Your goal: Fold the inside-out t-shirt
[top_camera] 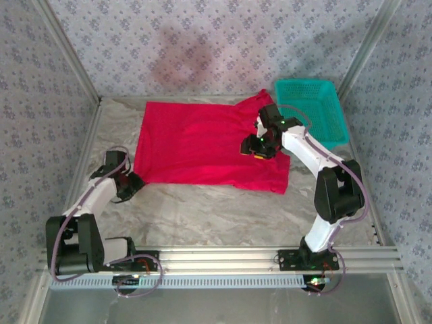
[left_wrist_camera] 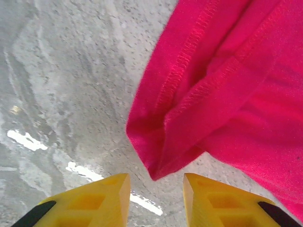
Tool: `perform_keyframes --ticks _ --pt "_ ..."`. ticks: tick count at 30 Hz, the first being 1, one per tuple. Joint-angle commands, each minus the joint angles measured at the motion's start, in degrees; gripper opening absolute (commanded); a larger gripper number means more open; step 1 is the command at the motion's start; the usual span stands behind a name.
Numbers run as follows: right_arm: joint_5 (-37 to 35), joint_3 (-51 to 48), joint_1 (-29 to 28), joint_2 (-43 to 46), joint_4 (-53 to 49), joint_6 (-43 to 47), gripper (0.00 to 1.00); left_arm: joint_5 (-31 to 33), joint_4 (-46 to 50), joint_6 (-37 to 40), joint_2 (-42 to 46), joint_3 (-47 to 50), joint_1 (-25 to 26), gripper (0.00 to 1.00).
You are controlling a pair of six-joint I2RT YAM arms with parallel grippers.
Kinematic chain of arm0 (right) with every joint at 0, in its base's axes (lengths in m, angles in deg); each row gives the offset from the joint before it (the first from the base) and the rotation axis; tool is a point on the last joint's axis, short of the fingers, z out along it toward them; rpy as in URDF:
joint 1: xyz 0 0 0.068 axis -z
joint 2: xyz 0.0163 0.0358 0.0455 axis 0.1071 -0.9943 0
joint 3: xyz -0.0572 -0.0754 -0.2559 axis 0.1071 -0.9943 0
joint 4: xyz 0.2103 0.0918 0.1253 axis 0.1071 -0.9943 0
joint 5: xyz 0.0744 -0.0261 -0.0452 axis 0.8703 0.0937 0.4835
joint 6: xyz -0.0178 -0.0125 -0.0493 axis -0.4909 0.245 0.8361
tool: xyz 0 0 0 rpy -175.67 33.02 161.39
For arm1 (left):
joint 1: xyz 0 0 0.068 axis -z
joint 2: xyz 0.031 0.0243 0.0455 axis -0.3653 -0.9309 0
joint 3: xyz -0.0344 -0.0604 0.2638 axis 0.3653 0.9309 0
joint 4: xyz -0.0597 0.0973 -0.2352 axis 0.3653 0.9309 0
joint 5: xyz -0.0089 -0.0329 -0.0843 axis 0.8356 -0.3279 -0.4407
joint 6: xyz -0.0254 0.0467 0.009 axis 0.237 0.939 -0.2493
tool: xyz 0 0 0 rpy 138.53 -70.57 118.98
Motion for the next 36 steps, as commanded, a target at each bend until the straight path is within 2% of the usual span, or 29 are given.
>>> perform_keyframes --ticks 1,6,8,10,15,20,24,28,36 --pt "1.4 -0.4 0.0 -0.4 -1.4 1.5 0.56 2.6 -3.0 -0.3 0.0 0.0 -1.1 0.35" --pt "1.7 -0.4 0.1 -0.6 -1.2 1.7 0.56 -0.2 -10.0 0.0 -3.7 0.9 -1.8 0.36" --pt "1.9 -0.3 0.1 -0.6 -1.4 1.8 0.57 -1.2 -12.1 0.0 -5.5 0.8 -1.9 0.33" --pt "2.6 -1.1 0.1 0.2 -1.4 1.7 0.57 -2.2 -13.2 -0.3 -7.2 0.0 -2.1 0.26" --pt "0.5 -6.4 -0.4 3.8 -5.9 2.4 0.57 -3.3 -11.7 -0.7 -6.9 -3.7 -2.7 0.0" --pt "-3.5 -18.0 -1.1 8.4 -9.1 2.5 0.59 -4.3 -5.6 0.0 -2.3 -9.3 -4.4 0.0" --pt "-5.1 -22.9 -2.1 9.6 -8.7 1.9 0.62 -8.2 -4.1 -0.3 0.4 -11.1 -8.2 0.0" --pt "-5.9 -23.0 -2.3 9.0 -7.1 1.4 0.64 -12.3 -5.1 -1.4 0.6 -10.6 -12.5 0.0" --pt "-8.0 -18.4 -2.6 2.9 4.1 -0.9 0.64 -13.9 -4.9 -0.9 0.5 -9.7 -13.5 0.0"
